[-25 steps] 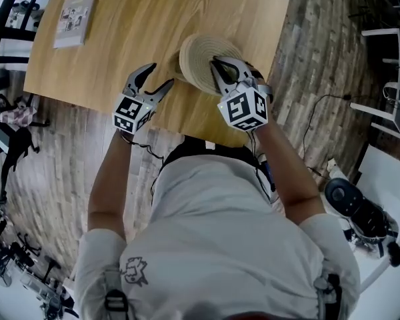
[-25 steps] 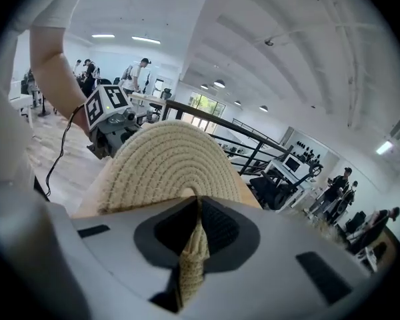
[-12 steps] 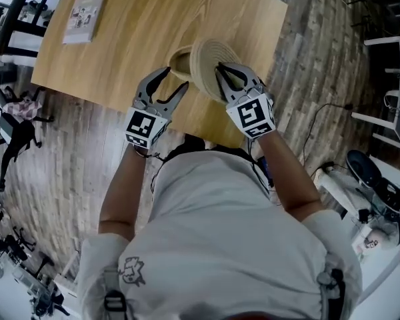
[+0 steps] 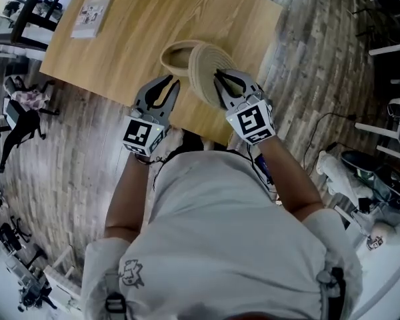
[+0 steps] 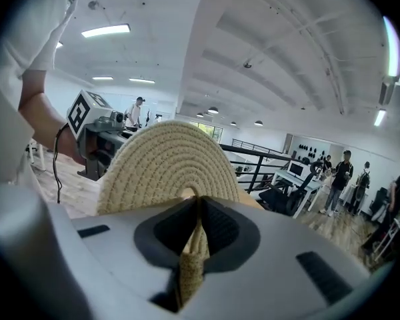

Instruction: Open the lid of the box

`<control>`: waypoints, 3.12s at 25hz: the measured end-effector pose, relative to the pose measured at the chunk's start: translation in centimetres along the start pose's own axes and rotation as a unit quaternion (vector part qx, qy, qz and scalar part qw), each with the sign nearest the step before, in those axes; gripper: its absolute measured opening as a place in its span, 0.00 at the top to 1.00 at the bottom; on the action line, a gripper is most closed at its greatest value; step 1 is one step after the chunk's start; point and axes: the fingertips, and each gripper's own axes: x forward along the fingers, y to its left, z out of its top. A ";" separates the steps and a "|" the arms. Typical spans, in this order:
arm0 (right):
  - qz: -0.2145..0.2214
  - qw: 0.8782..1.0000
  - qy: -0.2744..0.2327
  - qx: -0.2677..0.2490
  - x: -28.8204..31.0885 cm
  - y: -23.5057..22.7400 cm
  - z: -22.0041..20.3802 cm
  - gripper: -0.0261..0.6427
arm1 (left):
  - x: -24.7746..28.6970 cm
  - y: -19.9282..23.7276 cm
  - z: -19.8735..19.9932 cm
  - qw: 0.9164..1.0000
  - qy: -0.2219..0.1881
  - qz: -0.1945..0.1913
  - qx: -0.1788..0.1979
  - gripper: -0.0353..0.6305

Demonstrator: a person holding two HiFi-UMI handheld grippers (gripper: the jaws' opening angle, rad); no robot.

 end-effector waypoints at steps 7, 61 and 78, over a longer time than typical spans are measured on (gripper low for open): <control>0.016 1.000 -0.027 0.004 -5.8 1.4 -1.1 0.92 | -2.6 -5.5 1.4 0.999 -0.022 0.041 -0.001 0.89; -0.009 0.990 -0.123 0.063 -16.8 23.0 7.2 0.92 | -28.1 -10.8 1.8 0.997 -0.073 0.002 -0.015 0.94; -0.019 0.990 -0.117 0.078 -17.2 25.2 6.9 0.92 | -30.0 -11.5 0.7 0.997 -0.078 -0.018 -0.010 0.94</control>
